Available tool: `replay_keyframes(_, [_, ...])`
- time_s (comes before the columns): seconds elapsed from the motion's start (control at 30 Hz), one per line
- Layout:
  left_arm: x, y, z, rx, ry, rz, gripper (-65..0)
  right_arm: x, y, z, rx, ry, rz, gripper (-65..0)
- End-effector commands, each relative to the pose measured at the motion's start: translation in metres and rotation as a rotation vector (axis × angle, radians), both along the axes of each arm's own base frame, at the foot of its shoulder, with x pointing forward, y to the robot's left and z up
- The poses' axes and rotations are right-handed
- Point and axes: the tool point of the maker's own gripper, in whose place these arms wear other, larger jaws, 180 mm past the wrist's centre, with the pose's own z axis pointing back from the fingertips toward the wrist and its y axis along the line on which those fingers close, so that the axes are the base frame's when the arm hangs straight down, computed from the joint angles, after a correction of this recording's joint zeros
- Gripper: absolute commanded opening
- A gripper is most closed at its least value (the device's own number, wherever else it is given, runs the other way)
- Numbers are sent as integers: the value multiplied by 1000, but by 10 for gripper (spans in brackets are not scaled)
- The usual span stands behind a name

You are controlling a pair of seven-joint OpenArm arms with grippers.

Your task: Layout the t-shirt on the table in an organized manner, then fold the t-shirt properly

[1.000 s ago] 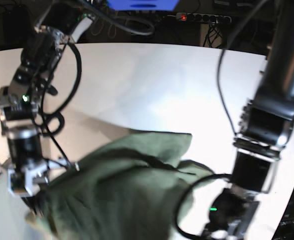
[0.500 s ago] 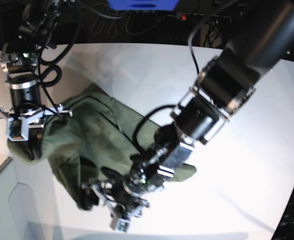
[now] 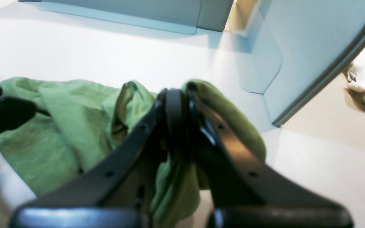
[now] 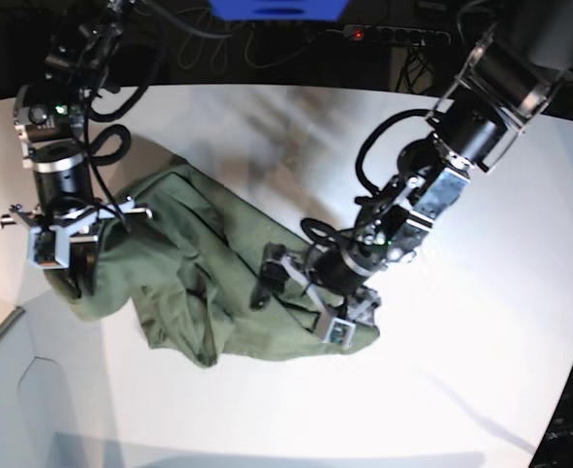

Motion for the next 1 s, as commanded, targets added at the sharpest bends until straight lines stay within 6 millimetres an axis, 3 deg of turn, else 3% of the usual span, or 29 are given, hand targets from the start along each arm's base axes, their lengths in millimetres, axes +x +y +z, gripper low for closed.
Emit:
replay_keyframes(0.0, [10, 13, 13, 1, -48, 20, 0, 3, -1, 14, 4, -59, 2, -650])
replay_keyframes(0.1, [0, 40, -6, 0, -3, 85, 0, 3, -2, 12, 4, -53, -1, -650])
replay_keyframes(0.3, [-12, 119, -29, -80, 70, 350, 0, -1, -2, 8, 4, -41, 1, -650])
replay_keyframes(0.47, [-18, 122, -46, -96, 118, 394, 0, -2, -2, 6, 4, -33, 0, -650])
replay_keyframes(0.6, [-12, 101, -54, -118, 149, 384, 0, -2, -1, 6, 6, -30, 1, -650])
replay_keyframes(0.8, [-15, 88, -78, -123, 226, 402, 0, -2, -3, 5, 5, -28, -2, -650])
replay_keyframes(0.97, [-10, 75, -80, -135, 249, 396, 0, -7, -1, 0, 6, -12, 1, -650])
